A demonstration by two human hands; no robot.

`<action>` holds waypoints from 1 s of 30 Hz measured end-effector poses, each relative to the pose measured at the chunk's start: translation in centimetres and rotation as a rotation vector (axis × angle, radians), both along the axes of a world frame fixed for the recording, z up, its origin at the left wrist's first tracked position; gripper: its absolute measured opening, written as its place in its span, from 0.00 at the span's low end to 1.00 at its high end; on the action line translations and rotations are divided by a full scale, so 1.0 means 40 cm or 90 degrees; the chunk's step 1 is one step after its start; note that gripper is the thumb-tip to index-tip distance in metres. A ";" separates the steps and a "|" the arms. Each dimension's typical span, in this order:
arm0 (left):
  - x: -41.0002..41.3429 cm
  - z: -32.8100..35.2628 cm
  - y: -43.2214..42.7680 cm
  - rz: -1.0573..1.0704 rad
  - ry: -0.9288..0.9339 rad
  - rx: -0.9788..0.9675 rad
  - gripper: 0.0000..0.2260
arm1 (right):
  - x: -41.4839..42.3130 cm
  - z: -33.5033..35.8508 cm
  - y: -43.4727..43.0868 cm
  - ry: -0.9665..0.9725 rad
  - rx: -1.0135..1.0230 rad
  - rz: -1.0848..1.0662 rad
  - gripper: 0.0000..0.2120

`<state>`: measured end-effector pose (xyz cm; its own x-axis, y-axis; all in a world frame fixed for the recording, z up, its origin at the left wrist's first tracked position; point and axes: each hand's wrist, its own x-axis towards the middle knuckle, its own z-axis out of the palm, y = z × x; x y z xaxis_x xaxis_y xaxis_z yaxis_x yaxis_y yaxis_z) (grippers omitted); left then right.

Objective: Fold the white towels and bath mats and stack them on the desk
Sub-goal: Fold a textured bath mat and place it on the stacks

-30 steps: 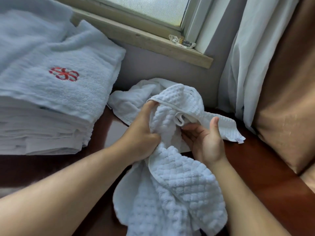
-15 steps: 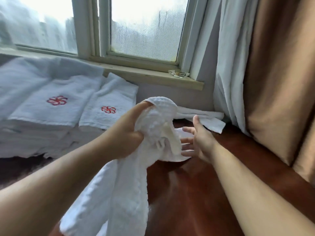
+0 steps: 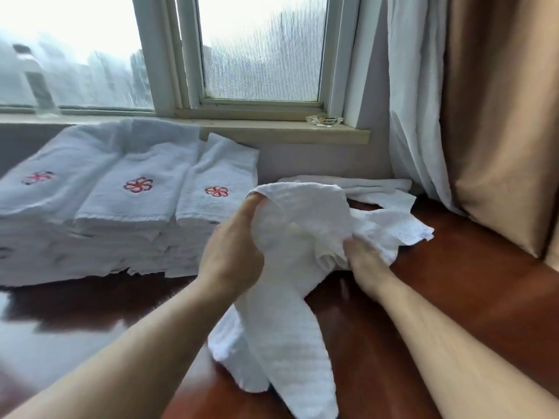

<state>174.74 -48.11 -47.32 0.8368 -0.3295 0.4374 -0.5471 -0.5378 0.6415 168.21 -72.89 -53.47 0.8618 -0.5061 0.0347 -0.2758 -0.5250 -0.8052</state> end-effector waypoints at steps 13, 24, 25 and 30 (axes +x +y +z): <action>0.052 -0.136 -0.090 -0.101 0.061 0.070 0.43 | 0.067 -0.061 -0.160 0.049 -0.317 0.031 0.16; 0.034 0.080 -0.031 0.023 -0.212 -0.140 0.40 | 0.123 0.145 -0.213 -0.260 -0.231 -0.367 0.15; 0.028 0.094 -0.020 0.020 -0.218 -0.149 0.40 | 0.122 0.154 -0.219 -0.249 -0.237 -0.391 0.16; 0.002 0.105 0.015 0.017 -0.170 -0.037 0.41 | 0.121 0.150 -0.189 0.050 -0.180 -0.378 0.22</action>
<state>174.81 -47.52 -43.13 0.6970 -0.2769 0.6614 -0.6875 -0.5200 0.5069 173.06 -80.44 -47.49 0.4441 -0.8767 0.1846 -0.6364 -0.4537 -0.6238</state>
